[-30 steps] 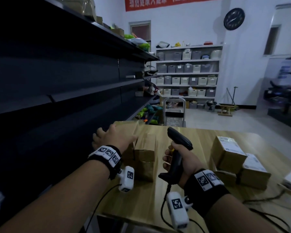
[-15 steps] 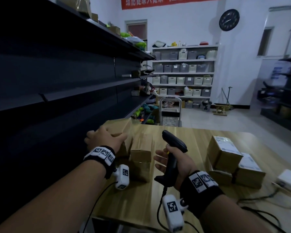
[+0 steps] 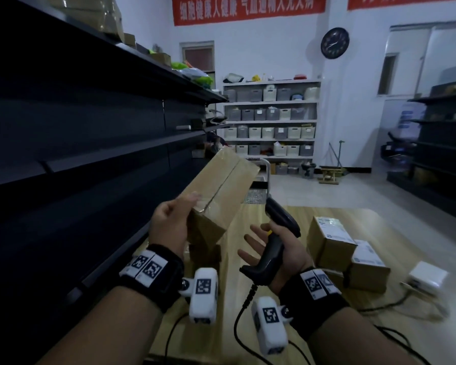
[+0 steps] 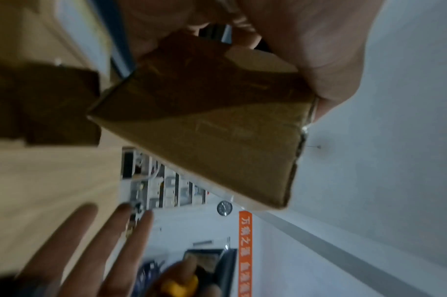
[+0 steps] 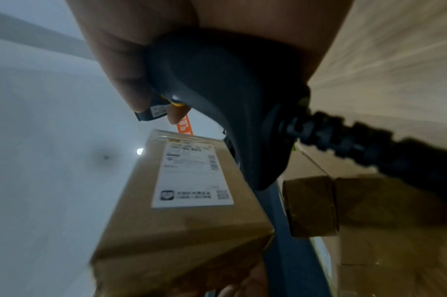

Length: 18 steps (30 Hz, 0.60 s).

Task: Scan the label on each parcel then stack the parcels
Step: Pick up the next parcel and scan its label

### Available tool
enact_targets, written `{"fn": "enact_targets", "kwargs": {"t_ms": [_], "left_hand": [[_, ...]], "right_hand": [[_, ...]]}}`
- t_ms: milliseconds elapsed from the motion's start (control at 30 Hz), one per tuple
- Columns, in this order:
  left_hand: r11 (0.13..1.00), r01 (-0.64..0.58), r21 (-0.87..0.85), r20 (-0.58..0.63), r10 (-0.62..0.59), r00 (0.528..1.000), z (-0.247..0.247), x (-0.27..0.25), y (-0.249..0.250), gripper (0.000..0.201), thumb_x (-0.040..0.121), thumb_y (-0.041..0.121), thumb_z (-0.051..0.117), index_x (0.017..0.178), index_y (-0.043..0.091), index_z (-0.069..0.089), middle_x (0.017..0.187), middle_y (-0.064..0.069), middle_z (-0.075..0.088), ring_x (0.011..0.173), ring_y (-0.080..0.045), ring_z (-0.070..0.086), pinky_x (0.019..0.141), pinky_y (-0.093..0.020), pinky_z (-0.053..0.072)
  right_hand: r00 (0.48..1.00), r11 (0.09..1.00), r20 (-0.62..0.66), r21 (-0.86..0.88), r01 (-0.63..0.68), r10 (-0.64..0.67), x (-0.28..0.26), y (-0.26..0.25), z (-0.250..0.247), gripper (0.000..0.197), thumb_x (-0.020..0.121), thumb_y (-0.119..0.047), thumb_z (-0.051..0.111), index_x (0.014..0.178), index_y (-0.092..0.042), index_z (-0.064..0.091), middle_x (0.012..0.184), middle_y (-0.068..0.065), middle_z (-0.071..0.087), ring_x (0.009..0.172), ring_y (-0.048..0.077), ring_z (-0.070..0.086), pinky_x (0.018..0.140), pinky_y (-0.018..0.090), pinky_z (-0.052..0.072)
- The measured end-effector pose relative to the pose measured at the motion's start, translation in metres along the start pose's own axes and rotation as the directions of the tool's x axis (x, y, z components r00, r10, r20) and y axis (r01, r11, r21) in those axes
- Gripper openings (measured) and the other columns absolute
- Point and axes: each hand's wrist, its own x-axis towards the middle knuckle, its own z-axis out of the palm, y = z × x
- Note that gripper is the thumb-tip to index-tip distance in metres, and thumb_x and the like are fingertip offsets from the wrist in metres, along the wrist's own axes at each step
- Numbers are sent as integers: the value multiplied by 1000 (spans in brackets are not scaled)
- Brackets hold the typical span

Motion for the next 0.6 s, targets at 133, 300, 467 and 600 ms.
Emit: {"fn": "enact_targets", "kwargs": {"t_ms": [133, 300, 467, 600], "left_hand": [[893, 350, -282, 262, -279, 924, 17, -27, -20, 79, 72, 65, 88, 138, 23, 73, 125, -20, 82, 119, -45, 76, 101, -64, 62], [845, 462, -269, 304, -381, 873, 41, -50, -54, 66, 86, 73, 72, 132, 26, 77, 121, -16, 85, 120, -42, 75, 89, -59, 65], [926, 369, -86, 251, -338, 907, 47, -55, -80, 50, 99, 60, 62, 131, 25, 76, 125, -12, 84, 121, -35, 74, 108, -59, 55], [984, 151, 98, 253, -172, 952, 51, -55, -92, 29, 109, 16, 57, 129, 18, 78, 120, -13, 84, 111, -32, 79, 102, -53, 62]], "right_hand": [[999, 998, 13, 47, 46, -46, -21, -20, -12, 22, 97, -35, 69, 100, -13, 65, 145, 14, 66, 137, 40, 59, 108, 70, 47], [994, 995, 42, 38, 97, -98, -45, -32, -45, 25, 91, -41, 71, 82, -19, 78, 104, 2, 81, 100, 33, 80, 75, 51, 62], [998, 997, -37, -46, 56, -58, -56, -41, -76, 28, 98, -46, 66, 88, -23, 79, 91, 3, 80, 91, 38, 78, 87, 58, 57], [988, 991, -125, -111, 78, -91, -55, -49, -98, 29, 93, -44, 72, 110, -21, 78, 98, 7, 77, 88, 34, 76, 86, 60, 59]]}}
